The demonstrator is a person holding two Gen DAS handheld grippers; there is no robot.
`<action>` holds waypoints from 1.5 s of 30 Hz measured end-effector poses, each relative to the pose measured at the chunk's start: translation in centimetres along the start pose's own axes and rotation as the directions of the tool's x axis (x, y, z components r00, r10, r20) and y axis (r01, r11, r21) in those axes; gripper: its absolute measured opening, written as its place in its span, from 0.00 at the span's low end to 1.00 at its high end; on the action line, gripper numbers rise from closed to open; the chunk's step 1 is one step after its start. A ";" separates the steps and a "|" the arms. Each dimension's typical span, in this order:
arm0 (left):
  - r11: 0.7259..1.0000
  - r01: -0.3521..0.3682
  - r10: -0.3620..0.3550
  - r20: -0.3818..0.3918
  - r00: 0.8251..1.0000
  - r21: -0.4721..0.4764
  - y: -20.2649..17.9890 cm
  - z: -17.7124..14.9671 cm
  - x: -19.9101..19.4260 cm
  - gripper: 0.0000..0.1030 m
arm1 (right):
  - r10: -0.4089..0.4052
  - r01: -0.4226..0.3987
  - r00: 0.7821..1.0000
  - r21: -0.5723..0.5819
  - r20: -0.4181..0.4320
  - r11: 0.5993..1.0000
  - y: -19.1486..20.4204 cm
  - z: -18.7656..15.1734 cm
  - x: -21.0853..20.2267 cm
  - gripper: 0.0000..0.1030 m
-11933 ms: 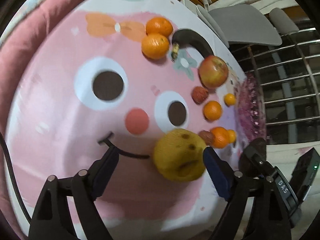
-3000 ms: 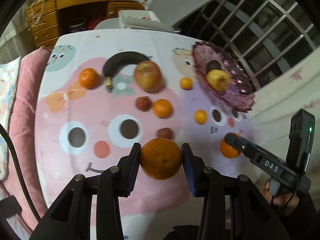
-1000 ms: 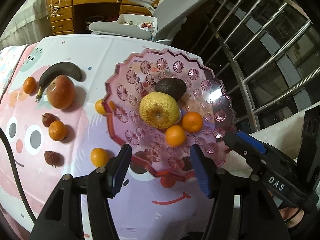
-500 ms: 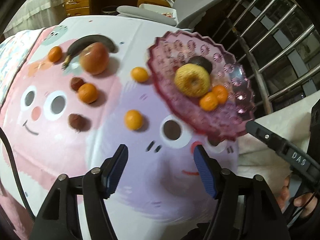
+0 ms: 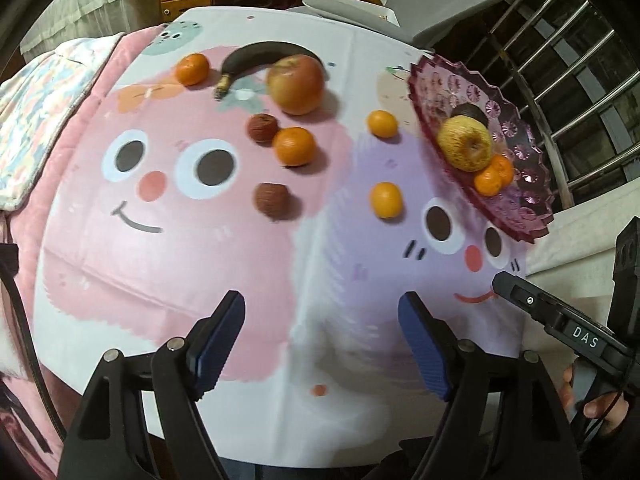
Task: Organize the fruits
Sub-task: 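Release the mandarins into the bowl and withdraw both tools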
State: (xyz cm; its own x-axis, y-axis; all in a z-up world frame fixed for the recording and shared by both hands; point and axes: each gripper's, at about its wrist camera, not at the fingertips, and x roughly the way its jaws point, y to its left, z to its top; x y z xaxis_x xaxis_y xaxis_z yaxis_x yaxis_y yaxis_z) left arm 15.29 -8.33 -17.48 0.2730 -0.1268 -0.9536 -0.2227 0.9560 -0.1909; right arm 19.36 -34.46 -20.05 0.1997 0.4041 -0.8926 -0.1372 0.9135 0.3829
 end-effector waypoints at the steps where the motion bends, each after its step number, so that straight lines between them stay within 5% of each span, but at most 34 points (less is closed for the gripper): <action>1: 1.000 -0.001 0.001 0.000 1.000 0.005 0.4 0.1 -0.2 0.76 | 0.003 -0.003 1.000 0.006 -0.001 1.000 0.4 -0.2 0.2 0.52; 12: 0.991 -0.016 0.018 -0.011 1.000 0.129 6.3 2.4 -2.1 0.81 | 0.004 -0.008 0.998 0.069 0.056 0.998 6.9 -1.4 2.1 0.61; 25: 0.947 -0.021 0.035 -0.038 0.999 0.321 10.4 7.2 0.0 0.81 | -0.105 0.093 0.980 0.078 0.168 0.993 13.8 -3.9 5.1 0.61; 35: 0.895 0.024 -0.005 -0.044 0.999 0.445 10.4 12.0 2.0 0.82 | -0.156 0.170 0.968 -0.055 0.195 0.984 18.7 -3.9 7.3 0.61; 45: 0.847 0.080 -0.075 -0.030 0.997 0.525 9.0 14.3 5.8 0.82 | -0.229 0.284 0.931 -0.174 0.284 0.943 21.8 -2.6 9.7 0.61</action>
State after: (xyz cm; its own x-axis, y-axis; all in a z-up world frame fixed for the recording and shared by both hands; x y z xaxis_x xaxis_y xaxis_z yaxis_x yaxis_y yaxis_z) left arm 28.27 3.35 -21.40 0.2607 -0.2061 -0.9432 0.3248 0.9387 -0.1153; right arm 15.75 -10.80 -20.96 0.4925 0.1805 -0.8514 -0.2412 0.9682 0.0658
